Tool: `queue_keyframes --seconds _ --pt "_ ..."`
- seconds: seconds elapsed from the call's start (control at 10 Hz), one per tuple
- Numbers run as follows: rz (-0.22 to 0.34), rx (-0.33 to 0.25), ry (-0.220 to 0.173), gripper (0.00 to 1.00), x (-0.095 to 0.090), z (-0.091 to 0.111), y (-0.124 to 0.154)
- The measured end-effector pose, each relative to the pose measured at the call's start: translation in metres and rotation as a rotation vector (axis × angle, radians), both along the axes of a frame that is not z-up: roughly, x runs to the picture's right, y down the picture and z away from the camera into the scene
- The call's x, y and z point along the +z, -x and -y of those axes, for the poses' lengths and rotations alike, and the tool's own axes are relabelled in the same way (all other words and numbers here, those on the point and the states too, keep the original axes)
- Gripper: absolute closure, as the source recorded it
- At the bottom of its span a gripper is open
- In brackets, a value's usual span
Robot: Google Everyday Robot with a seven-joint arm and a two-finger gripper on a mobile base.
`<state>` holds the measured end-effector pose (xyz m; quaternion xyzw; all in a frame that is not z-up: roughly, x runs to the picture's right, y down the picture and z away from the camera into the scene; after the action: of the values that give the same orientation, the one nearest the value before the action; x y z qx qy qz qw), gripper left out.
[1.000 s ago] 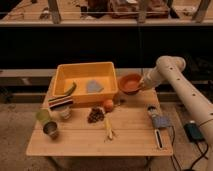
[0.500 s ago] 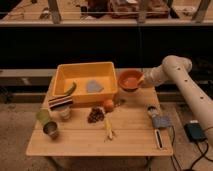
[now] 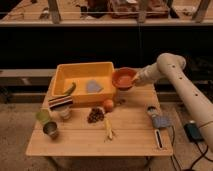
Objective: Stack bowls into tray
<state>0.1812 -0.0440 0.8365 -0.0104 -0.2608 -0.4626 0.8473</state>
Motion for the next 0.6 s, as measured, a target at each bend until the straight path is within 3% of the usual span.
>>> queue_keyframes --seconds 0.2,0.6 --pt "0.032 -0.031 -0.019 1.00 -0.005 0.011 0.024" --pt "0.044 -0.041 -0.058 1.00 -0.014 0.027 0.033"
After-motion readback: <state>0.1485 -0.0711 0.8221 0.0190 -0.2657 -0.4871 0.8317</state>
